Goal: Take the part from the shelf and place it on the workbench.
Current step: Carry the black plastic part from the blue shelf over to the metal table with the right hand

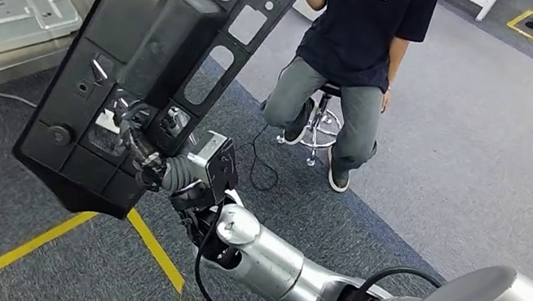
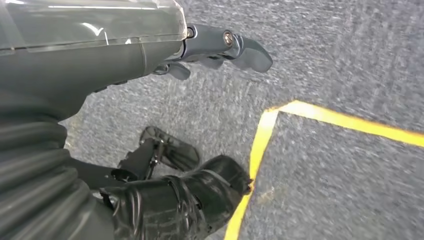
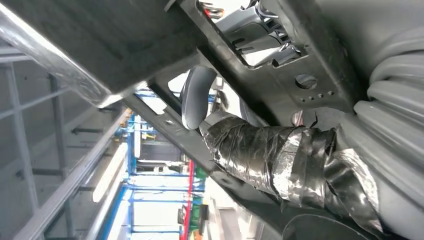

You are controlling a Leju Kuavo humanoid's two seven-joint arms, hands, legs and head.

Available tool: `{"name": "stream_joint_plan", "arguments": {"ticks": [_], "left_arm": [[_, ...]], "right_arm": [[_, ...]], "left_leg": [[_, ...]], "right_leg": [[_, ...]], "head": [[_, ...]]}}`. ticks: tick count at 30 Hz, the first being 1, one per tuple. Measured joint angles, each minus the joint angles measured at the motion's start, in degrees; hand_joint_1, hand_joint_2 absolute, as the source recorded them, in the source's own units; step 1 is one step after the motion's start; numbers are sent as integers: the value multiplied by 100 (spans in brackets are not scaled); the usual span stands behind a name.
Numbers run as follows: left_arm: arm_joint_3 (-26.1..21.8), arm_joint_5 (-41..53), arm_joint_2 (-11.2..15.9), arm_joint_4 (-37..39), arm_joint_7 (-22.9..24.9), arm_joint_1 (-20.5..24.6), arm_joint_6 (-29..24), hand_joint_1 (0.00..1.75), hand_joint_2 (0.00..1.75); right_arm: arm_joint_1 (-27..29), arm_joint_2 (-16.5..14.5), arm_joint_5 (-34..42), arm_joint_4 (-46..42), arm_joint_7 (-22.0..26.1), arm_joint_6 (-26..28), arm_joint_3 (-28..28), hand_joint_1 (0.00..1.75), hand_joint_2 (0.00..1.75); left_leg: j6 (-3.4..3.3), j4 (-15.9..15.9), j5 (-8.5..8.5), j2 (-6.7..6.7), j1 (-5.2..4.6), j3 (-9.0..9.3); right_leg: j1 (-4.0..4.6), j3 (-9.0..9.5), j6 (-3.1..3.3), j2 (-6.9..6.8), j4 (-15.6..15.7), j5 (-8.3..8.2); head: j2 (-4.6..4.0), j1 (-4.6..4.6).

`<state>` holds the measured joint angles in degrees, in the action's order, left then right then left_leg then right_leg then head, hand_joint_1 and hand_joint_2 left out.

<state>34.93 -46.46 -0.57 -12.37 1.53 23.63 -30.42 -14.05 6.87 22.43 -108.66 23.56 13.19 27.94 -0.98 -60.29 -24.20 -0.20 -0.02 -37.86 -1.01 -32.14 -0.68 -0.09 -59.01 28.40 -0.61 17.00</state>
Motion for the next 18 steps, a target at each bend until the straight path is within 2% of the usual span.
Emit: {"name": "stream_joint_plan", "arguments": {"ticks": [3,4,5,7,8,9,10,11,12,13,14,15,18], "left_arm": [[0,-2,-10,-1,2,5,-7,0,175],[0,-3,-15,-2,1,11,-11,0,175],[0,-4,-19,-2,1,21,-16,0,175],[0,-7,-32,-2,0,40,-27,0,175],[0,-8,-41,-2,3,41,-29,0,175],[0,-9,-52,-2,7,38,-30,0,175],[0,-10,-64,-2,12,33,-31,0,175],[0,-10,-75,-2,19,31,-31,0,175],[0,-10,-86,-2,25,31,-31,0,175],[0,-10,-93,-2,28,38,-31,0,175],[0,-9,-97,-2,32,46,-31,0,175],[0,-8,-98,-2,34,52,-31,0,175],[0,-8,-99,-2,40,56,-30,0,175]], "right_arm": [[4,-5,0,1,-3,3,-9,175,175],[-1,-5,1,1,-4,5,-13,175,175],[-8,-5,1,2,-5,9,-20,175,175],[-16,-10,4,8,-4,19,-37,175,175],[-16,-12,8,17,-4,23,-45,175,175],[-13,-14,11,30,-5,26,-50,175,175],[-12,-14,14,41,-5,27,-52,175,175],[-12,-14,15,48,-6,26,-54,175,175],[-13,-14,15,52,-6,24,-56,175,175],[-17,-15,16,54,-6,20,-59,175,175],[-20,-17,16,57,-6,15,-62,175,175],[-22,-19,17,60,-6,11,-64,175,175],[-16,-17,17,61,-7,2,-76,175,175]], "left_leg": [[-84,111,-69,-18,8,79],[-117,141,-83,-21,22,124],[-150,168,-96,-23,36,173],[-197,175,-144,-24,37,238],[-206,171,-174,-28,36,266],[-207,165,-208,-33,36,299],[-201,157,-246,-41,39,341],[-190,148,-290,-48,42,391],[-171,139,-335,-54,46,436],[-142,123,-380,-63,36,466],[-111,118,-413,-68,26,481],[-80,121,-432,-73,15,484],[15,131,-482,-64,10,509]], "right_leg": [[4,5,-92,-10,-10,56],[1,-43,-120,-11,-137,126],[-3,-158,-142,-6,-378,226],[-7,-594,-165,-1,-1129,457],[-9,-818,-173,-1,-1443,499],[-11,-976,-178,-1,-1600,451],[-15,-1022,-177,-2,-1523,283],[-20,-956,-172,-3,-1229,28],[-23,-830,-162,-2,-844,-214],[-16,-680,-151,0,-474,-376],[-12,-575,-130,3,-229,-447],[-3,-522,-105,9,-119,-432],[-4,-458,3,23,-51,-369]], "head": [[0,-73],[0,-94],[0,-120],[0,-162],[0,-179],[0,-196],[0,-218],[0,-243],[0,-267],[0,-284],[1,-300],[1,-312],[3,-357]]}}
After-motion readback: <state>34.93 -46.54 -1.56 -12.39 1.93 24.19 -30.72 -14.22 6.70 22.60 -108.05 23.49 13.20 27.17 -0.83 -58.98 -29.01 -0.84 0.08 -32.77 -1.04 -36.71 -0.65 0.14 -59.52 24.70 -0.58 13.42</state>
